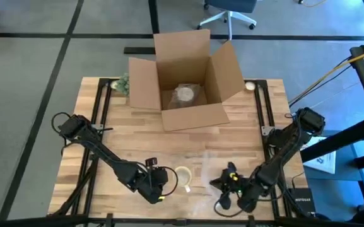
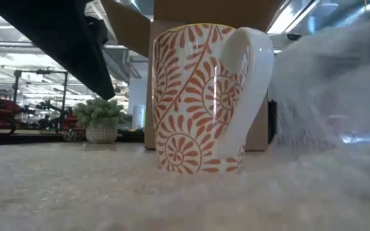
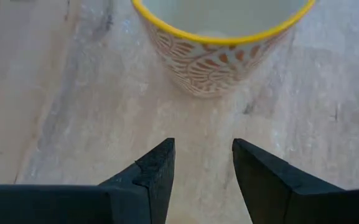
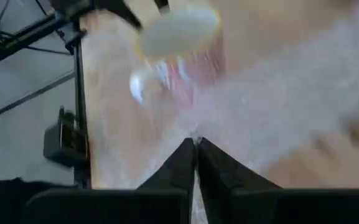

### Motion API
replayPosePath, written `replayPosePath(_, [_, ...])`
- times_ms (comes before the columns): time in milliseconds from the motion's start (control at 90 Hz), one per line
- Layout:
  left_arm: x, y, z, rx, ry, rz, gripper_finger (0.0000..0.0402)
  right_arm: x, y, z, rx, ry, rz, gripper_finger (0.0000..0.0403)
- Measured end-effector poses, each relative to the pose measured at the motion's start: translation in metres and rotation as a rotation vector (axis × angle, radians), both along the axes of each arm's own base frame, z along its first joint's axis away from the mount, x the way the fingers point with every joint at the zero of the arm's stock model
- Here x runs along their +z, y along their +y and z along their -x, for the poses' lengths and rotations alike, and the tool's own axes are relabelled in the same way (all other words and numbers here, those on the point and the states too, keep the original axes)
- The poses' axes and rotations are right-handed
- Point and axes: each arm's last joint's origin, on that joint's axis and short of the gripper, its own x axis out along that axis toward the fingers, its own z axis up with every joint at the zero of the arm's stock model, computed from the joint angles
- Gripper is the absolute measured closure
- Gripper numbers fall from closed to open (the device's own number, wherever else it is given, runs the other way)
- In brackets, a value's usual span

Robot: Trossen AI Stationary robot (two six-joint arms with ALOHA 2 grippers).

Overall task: Wrap mug
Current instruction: Wrap the orange mug with transparent bubble wrap

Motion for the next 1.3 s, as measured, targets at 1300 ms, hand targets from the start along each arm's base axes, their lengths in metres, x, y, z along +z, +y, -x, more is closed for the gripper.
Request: replayPosePath(1300, [0.051,0.024,-0.016,0.01,-0.309,-0.015,0.0257,-0.031,-0.038,-0.118,0.285,-0.102,0.108,0.0403])
